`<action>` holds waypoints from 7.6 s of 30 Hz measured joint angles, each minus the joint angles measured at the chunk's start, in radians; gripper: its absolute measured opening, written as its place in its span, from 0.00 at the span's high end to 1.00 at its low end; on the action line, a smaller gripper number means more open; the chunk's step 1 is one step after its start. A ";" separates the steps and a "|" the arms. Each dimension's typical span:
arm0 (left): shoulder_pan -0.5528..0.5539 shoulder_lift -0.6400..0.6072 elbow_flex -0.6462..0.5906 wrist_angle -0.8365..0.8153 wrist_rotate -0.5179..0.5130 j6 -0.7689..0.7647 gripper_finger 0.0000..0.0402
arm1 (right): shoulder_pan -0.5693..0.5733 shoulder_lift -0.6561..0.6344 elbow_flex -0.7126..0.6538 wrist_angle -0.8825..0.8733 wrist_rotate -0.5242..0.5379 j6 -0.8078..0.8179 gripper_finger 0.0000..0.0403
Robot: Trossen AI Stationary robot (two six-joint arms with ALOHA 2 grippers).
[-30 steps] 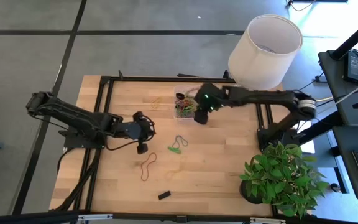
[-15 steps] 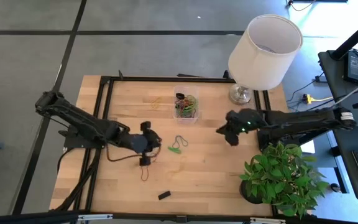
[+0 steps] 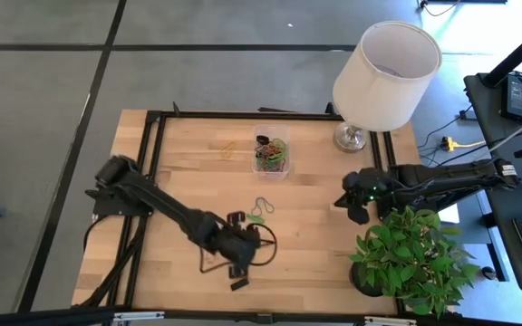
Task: Pick and place rubber bands into bin
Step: Put the black rubber band into the transparent bin, then put the blue rubber band into the transparent bin
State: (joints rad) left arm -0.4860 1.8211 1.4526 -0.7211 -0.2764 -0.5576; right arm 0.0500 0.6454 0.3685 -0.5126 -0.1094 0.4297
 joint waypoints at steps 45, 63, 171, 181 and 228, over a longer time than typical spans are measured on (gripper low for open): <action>-0.064 0.201 0.302 -0.406 0.056 -0.443 0.99 | 0.007 0.000 0.000 0.044 0.003 -0.019 0.96; 0.717 0.077 0.327 -0.225 0.153 0.657 0.99 | 0.006 0.001 0.000 0.233 0.146 0.011 0.96; 0.237 -0.932 -0.860 0.119 -0.113 0.284 0.99 | 0.108 1.393 0.809 0.251 0.370 0.082 0.69; 0.237 -0.932 -0.860 0.119 -0.111 0.301 1.00 | 0.125 1.406 0.913 0.169 0.354 0.036 0.97; 0.240 -0.932 -0.860 0.097 -0.157 0.282 1.00 | -0.303 1.387 1.506 -0.476 0.449 -0.381 1.00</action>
State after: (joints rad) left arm -0.2462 0.8886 0.5926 -0.6238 -0.4332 -0.2757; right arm -0.2527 2.0327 1.8746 -0.9884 0.3393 0.0483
